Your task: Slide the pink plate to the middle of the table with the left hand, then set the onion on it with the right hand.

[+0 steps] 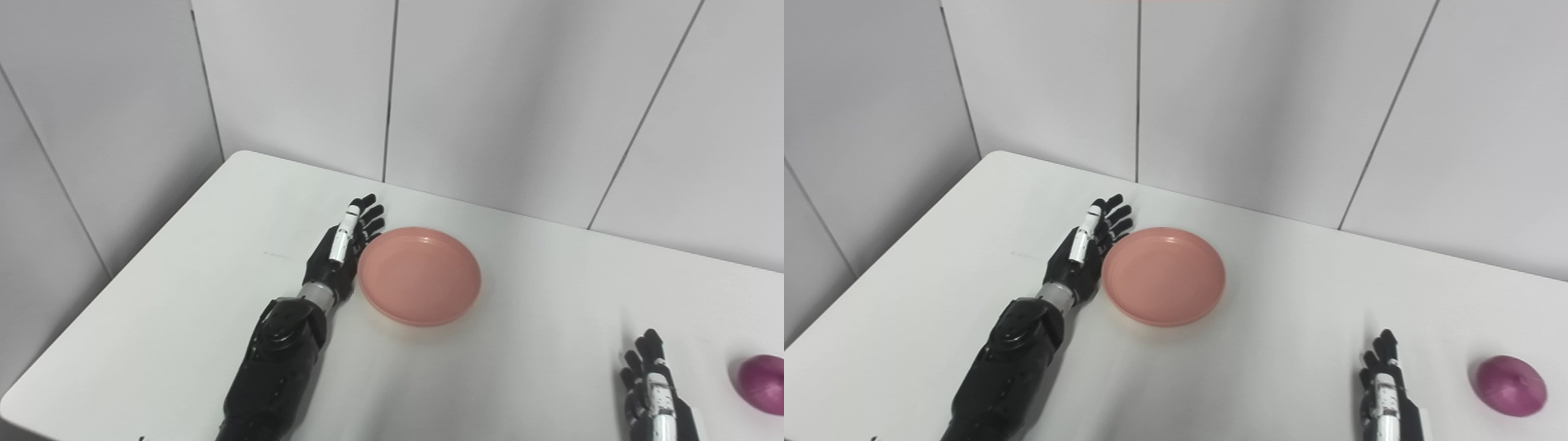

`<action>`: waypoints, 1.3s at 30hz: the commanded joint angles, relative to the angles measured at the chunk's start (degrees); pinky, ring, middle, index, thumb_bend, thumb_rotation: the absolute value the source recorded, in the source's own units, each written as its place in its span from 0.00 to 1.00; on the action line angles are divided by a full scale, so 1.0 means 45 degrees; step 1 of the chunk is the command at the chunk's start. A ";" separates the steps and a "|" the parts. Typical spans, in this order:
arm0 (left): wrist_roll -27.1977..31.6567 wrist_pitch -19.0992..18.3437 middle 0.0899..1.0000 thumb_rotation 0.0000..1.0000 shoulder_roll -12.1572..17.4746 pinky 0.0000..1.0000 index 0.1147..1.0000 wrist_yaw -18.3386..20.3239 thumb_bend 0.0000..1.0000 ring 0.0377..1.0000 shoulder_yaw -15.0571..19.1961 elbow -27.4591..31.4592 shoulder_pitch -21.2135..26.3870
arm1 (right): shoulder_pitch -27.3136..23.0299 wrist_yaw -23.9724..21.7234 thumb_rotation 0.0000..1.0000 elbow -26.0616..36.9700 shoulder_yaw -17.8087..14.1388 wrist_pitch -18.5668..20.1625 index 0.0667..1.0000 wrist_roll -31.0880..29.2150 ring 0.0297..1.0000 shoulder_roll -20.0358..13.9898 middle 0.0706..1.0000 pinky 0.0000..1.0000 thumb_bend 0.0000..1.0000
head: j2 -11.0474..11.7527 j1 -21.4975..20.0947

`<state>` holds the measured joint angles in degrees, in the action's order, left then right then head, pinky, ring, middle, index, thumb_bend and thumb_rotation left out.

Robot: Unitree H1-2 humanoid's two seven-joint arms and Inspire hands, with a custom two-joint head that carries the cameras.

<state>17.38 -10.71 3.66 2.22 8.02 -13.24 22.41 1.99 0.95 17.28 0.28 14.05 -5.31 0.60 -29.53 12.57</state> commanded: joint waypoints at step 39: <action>-0.0080 -0.1498 0.95 1.00 -0.1040 0.96 0.92 -0.0175 0.38 0.95 -0.0393 0.1918 -0.0555 | -0.0111 0.0241 1.00 0.0028 0.0691 -0.0423 1.00 0.0829 1.00 0.0843 1.00 1.00 0.21 | -0.1944 -0.3155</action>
<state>16.75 -16.38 -0.22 0.92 7.26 -6.33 19.49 2.27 2.60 16.97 2.39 13.21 -1.20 2.88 -38.06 -1.05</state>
